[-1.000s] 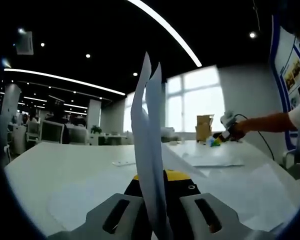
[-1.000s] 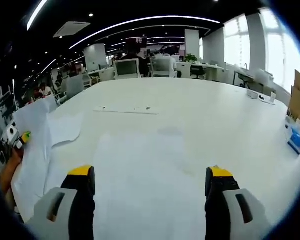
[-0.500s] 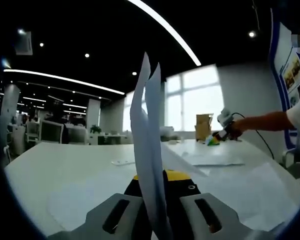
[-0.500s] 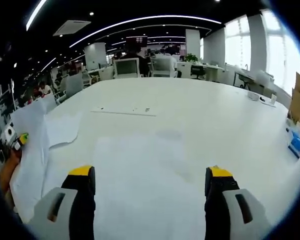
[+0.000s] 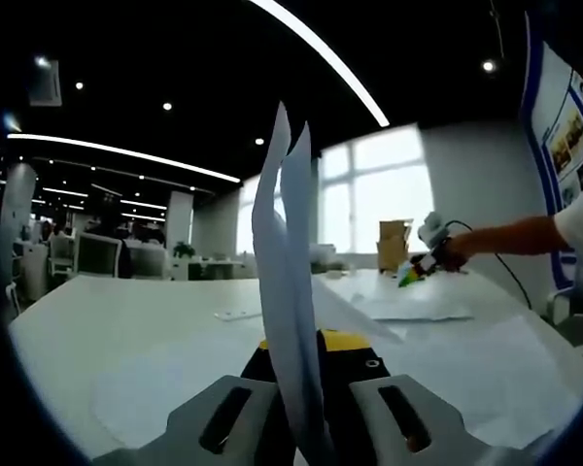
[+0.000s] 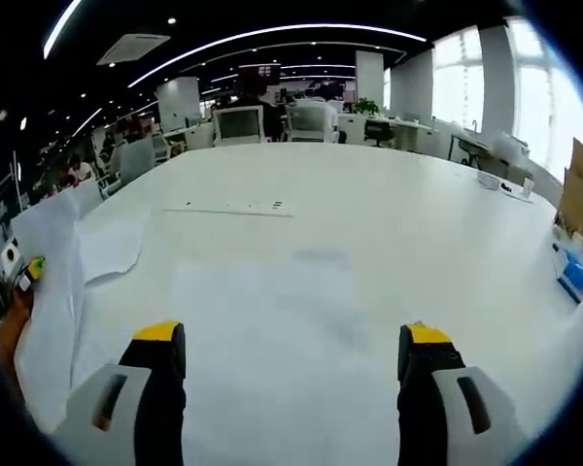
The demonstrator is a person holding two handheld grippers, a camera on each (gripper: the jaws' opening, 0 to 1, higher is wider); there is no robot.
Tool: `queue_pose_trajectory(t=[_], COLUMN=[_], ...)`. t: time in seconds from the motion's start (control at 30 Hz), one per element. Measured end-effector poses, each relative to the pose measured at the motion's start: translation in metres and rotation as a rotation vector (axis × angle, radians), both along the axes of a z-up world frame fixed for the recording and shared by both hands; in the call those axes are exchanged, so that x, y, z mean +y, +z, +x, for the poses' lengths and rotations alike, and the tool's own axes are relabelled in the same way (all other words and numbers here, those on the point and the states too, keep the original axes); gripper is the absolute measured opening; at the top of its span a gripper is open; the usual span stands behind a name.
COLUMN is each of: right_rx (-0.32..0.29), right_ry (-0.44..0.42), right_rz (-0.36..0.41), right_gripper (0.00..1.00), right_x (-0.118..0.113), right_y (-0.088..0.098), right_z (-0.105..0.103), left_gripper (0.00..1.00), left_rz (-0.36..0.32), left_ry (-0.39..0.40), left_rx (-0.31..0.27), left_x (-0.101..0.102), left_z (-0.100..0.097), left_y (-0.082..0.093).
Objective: Organize the stack of printing papers by aligning and flattening the scattered papers on the table
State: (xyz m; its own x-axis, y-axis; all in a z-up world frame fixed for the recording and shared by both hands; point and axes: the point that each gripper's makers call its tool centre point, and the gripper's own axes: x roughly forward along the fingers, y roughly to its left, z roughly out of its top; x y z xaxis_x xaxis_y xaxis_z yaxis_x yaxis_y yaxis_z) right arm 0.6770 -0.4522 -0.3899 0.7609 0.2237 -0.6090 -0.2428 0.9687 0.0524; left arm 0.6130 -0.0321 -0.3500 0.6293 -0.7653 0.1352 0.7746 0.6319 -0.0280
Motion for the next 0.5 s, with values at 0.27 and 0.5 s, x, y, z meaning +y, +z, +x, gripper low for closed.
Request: queue_pose_trajectory(t=[0.27,0.5], right_rx=[0.01,0.027], right_ry=[-0.012,-0.017], right_rz=[-0.006,-0.009], right_gripper=[0.85,0.85], right_x=[-0.0027,-0.0044], right_y=[-0.0052,-0.0102], right_z=[0.0034,0.0083], left_gripper=[0.07,0.07], left_rz=[-0.001,-0.001], left_ry=[0.0,0.0], left_rx=[0.0,0.001], left_x=[-0.0005,-0.0003], left_z=[-0.0011,-0.0004], left_y=[0.0007,0.0014])
